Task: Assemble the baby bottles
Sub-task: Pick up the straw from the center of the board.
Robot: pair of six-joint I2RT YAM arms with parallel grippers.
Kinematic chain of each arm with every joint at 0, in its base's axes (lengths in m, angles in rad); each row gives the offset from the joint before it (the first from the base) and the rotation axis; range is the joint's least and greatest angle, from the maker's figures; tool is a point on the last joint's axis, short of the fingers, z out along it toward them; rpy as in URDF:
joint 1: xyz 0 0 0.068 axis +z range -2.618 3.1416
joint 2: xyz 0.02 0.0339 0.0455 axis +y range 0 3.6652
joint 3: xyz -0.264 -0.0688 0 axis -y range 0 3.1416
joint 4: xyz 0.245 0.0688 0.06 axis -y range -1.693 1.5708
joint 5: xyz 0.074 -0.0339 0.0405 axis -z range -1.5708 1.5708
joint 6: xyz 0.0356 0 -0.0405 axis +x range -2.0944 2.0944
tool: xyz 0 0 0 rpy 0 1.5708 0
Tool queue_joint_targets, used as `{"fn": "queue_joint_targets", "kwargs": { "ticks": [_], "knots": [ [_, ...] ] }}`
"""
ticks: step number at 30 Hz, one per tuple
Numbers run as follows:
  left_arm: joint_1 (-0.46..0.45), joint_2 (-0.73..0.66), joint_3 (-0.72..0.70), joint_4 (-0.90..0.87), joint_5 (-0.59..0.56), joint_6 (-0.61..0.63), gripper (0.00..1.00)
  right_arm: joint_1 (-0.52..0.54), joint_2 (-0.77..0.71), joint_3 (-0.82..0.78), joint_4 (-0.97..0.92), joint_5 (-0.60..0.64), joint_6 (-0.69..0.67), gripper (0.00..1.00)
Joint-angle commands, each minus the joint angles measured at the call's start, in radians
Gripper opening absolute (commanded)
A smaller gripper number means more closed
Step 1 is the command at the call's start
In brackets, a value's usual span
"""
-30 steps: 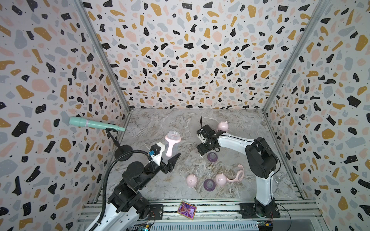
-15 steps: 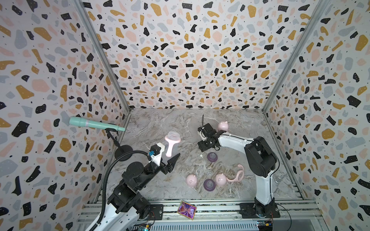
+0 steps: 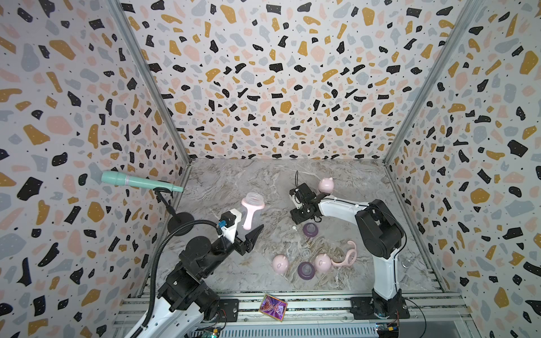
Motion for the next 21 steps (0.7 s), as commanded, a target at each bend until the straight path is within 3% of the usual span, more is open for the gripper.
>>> {"fn": "queue_joint_targets", "kwargs": {
  "ticks": [1,8,13,21],
  "knots": [
    [0.003,-0.001,0.028,0.043,0.002,0.004,0.40,0.007,-0.002,0.000,-0.006,-0.005,0.011,0.56],
    [0.003,0.003,0.018,0.062,0.004,-0.001,0.40,0.012,-0.027,0.019,-0.039,0.032,-0.004,0.36],
    [0.003,0.043,-0.006,0.128,0.016,-0.006,0.39,0.023,-0.086,0.064,-0.125,0.049,-0.040,0.32],
    [0.003,0.161,-0.013,0.252,0.026,0.030,0.39,0.029,-0.246,0.169,-0.303,-0.047,-0.097,0.26]
  ]
}}
